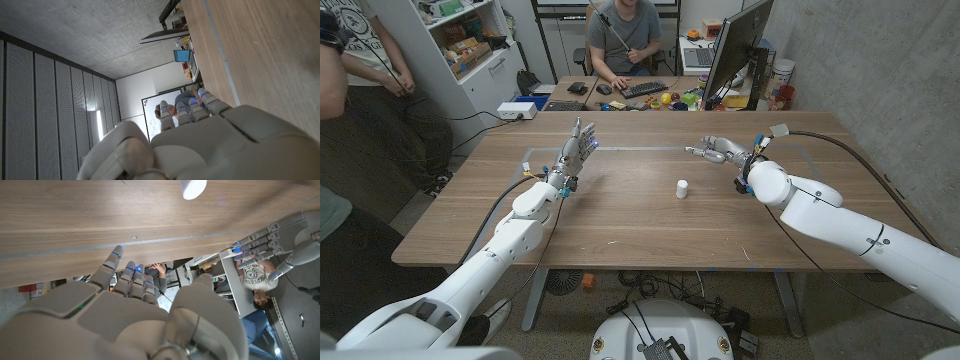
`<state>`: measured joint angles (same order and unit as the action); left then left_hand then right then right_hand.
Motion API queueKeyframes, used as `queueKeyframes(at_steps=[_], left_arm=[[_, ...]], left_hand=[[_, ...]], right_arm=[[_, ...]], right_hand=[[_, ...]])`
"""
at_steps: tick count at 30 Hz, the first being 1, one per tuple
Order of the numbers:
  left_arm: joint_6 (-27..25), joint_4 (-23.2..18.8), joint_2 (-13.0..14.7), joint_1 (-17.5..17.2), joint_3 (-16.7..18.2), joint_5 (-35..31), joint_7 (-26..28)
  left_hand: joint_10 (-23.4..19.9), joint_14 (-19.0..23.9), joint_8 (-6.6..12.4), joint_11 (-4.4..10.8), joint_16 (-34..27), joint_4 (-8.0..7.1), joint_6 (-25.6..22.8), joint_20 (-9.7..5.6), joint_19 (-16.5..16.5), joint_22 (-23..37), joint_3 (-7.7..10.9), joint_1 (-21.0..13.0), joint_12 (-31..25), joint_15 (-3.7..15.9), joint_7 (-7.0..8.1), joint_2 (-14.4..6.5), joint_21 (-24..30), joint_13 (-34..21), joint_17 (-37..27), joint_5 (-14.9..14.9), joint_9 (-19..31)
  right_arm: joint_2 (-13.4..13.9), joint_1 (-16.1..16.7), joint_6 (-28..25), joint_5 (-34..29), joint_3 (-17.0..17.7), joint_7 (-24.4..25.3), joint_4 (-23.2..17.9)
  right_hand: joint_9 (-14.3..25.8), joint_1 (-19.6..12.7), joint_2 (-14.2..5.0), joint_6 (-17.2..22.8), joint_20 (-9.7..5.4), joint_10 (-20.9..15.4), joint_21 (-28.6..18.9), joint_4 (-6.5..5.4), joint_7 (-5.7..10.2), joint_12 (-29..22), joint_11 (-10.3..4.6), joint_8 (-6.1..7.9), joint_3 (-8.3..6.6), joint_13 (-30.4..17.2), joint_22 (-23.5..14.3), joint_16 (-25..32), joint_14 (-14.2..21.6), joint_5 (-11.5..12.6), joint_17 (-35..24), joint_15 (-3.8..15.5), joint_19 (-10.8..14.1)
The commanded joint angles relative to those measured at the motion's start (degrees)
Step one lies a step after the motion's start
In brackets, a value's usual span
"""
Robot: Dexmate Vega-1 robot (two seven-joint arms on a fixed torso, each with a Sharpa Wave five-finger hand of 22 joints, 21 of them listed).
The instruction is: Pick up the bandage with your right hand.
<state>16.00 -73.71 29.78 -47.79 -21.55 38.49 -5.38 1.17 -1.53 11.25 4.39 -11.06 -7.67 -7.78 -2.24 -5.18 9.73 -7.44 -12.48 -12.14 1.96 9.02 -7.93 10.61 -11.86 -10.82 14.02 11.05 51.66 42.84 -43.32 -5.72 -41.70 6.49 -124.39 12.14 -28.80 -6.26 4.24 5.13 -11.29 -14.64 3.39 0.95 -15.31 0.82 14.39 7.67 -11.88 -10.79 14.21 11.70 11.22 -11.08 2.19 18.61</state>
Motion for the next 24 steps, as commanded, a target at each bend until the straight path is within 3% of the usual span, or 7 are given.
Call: queueKeyframes(at_steps=[1, 7, 8, 11, 16, 21, 24], left_arm=[[0.4, 0.0, 0.0, -0.2, 0.1, 0.6, -0.9], [0.2, -0.2, 0.1, -0.4, 0.2, 0.9, -1.0], [-0.1, -0.5, 0.2, -0.5, 0.2, 1.1, -1.2], [-0.1, -0.6, 0.2, -0.7, 0.2, 1.2, -1.2], [-0.4, -1.0, 0.6, -1.1, 0.3, 1.5, -1.4], [-0.5, -1.1, 0.6, -1.2, 0.4, 1.7, -1.4], [-0.5, -1.0, 0.6, -1.2, 0.5, 1.8, -1.5]], left_hand=[[0.2, -0.5, 0.29, 0.29, -0.2, 0.01, 0.1, 0.14, -0.5, 0.2, -0.48, -0.5, -0.1, 3.95, 0.1, 0.2, 0.3, -0.1, -0.1, 0.2, 0.2], [0.2, -0.5, 0.29, 0.26, -0.2, -0.01, 0.1, 0.15, -0.5, 0.2, -0.48, -0.5, -0.1, 3.96, 0.07, 0.2, 0.3, -0.1, -0.1, 0.2, 0.2], [0.2, -0.5, 0.3, 0.27, -0.2, -0.02, 0.0, 0.14, -0.5, 0.2, -0.49, -0.5, -0.1, 3.98, 0.08, 0.2, 0.3, -0.1, -0.1, 0.2, 0.2], [0.1, -0.5, 0.31, 0.21, -0.2, -0.03, 0.0, 0.14, -0.5, 0.2, -0.49, -0.5, -0.1, 3.96, 0.08, 0.2, 0.3, -0.1, -0.1, 0.2, 0.2], [0.2, -0.5, 0.32, 0.18, -0.3, -0.04, 0.0, 0.18, -0.5, 0.2, -0.49, -0.4, -0.1, 3.97, 0.08, 0.2, 0.3, -0.1, -0.1, 0.2, 0.2], [0.1, -0.5, 0.33, 0.24, -0.2, -0.05, -0.1, 0.18, -0.5, 0.2, -0.47, -0.4, -0.1, 3.96, 0.08, 0.2, 0.3, -0.1, -0.1, 0.2, 0.2], [0.1, -0.5, 0.32, 0.19, -0.2, -0.06, 0.0, 0.17, -0.5, 0.2, -0.47, -0.4, -0.1, 3.97, 0.07, 0.2, 0.3, -0.1, -0.1, 0.2, 0.2]], right_arm=[[-0.2, -10.3, -19.6, -19.4, -16.8, -9.2, -7.9], [-0.9, -14.7, -24.4, -26.8, -24.3, -14.3, -8.1], [-1.5, -17.0, -26.3, -30.0, -27.9, -16.4, -7.9], [-2.7, -19.4, -28.6, -33.6, -31.9, -19.3, -7.4], [-5.8, -24.9, -34.0, -40.7, -40.9, -24.5, -5.2], [-8.6, -28.2, -36.7, -43.1, -46.0, -27.6, -3.2], [-10.3, -28.4, -36.7, -46.4, -47.5, -29.9, -1.2]], right_hand=[[0.4, -1.9, 0.02, 1.4, 1.05, -1.3, -0.4, 1.21, 0.83, -0.6, -0.36, 0.65, -0.29, -0.5, -0.3, 0.9, 2.5, 0.0, -0.4, 1.17, 1.5], [0.8, -4.8, -0.66, 2.4, 0.07, -1.1, -1.0, 2.68, 1.0, -0.5, -0.02, 1.07, -1.72, -0.8, -0.5, 1.1, 3.6, 0.0, -0.6, 1.78, 3.2], [0.8, -5.3, -0.76, 2.8, -0.08, -1.1, -1.0, 2.94, 0.9, -0.5, -0.02, 1.25, -1.98, -0.9, -0.5, 1.1, 3.7, 0.0, -0.6, 1.77, 3.3], [1.1, -7.1, -0.98, 2.7, -0.43, -1.4, -1.6, 3.87, 0.95, -0.7, 0.39, 1.22, -2.87, -1.1, -0.7, 1.4, 4.7, -0.1, -0.7, 2.14, 4.8], [1.2, -7.7, -1.21, 2.1, -0.39, -1.4, -2.0, 4.07, 0.98, -0.7, 0.3, 0.98, -3.34, -1.3, -0.8, 2.0, 6.0, -0.1, -1.0, 2.43, 5.8], [1.3, -7.8, -1.25, 1.7, -0.18, -1.0, -2.1, 4.02, 1.02, -0.5, 0.17, 0.78, -3.55, -1.4, -0.9, 2.4, 6.8, -0.2, -1.2, 2.62, 6.0], [1.4, -7.7, -1.26, 1.5, -0.05, -1.0, -2.0, 3.93, 0.99, -0.5, 0.08, 0.71, -3.55, -1.4, -0.9, 2.4, 6.7, -0.3, -1.3, 2.63, 5.9]])
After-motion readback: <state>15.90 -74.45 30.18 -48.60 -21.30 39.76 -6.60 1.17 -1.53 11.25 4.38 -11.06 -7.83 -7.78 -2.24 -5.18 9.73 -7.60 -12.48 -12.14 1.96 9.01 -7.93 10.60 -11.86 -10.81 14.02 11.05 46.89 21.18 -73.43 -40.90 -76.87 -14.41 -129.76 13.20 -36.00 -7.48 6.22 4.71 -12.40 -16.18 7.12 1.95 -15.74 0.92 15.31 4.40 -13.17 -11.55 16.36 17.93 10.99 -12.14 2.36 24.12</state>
